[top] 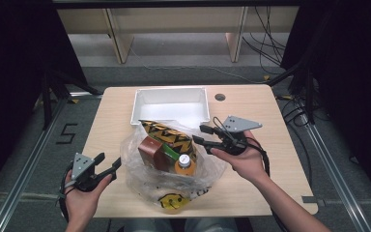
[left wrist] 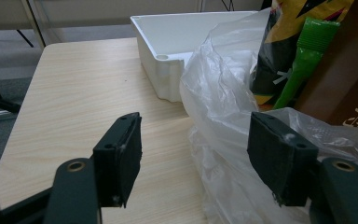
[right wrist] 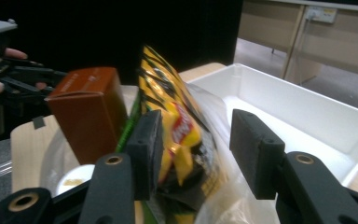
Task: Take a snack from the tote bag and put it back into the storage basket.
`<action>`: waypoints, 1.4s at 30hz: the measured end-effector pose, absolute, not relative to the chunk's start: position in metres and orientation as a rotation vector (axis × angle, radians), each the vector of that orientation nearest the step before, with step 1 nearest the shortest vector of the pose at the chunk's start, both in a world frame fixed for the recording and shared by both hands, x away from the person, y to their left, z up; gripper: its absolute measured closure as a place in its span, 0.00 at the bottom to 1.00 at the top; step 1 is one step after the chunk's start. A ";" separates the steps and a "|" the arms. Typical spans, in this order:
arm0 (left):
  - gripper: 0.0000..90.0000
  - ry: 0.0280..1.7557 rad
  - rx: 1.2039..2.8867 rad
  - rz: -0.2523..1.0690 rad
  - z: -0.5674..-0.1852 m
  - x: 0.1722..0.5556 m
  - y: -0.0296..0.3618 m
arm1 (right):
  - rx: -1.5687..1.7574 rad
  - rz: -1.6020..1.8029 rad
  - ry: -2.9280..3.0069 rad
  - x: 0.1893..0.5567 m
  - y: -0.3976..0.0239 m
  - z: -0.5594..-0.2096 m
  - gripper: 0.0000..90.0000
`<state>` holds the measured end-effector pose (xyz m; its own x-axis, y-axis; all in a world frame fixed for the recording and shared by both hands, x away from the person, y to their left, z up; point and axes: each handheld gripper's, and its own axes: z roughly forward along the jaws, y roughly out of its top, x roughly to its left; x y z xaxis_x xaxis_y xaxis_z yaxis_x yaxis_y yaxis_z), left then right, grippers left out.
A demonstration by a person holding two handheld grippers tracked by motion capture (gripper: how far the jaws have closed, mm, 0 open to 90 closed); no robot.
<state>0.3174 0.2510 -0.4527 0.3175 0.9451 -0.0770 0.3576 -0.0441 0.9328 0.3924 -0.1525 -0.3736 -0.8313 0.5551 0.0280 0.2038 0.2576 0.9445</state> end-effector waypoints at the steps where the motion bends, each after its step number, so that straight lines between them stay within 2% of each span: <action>1: 0.39 1.214 1.597 0.747 -0.453 0.317 0.251 | 0.699 1.597 2.224 0.392 -0.152 -0.374 0.60; 19: 0.39 1.214 1.594 0.739 -0.454 0.319 0.250 | 0.572 1.663 2.207 0.385 -0.132 -0.358 0.58; 29: 0.39 1.206 1.602 0.739 -0.453 0.317 0.248 | 0.613 1.595 2.283 0.386 -0.119 -0.369 0.58; 35: 0.39 1.204 1.601 0.736 -0.453 0.318 0.247 | 0.553 1.511 2.315 0.393 -0.110 -0.378 0.65; 40: 0.39 1.205 1.600 0.733 -0.453 0.318 0.247 | 0.545 1.459 2.355 0.402 -0.105 -0.384 0.79; 41: 0.39 1.205 1.600 0.733 -0.453 0.318 0.247 | 0.545 1.459 2.355 0.402 -0.105 -0.384 0.79; 42: 0.39 1.204 1.600 0.734 -0.454 0.318 0.247 | 0.557 1.453 2.357 0.402 -0.105 -0.383 0.85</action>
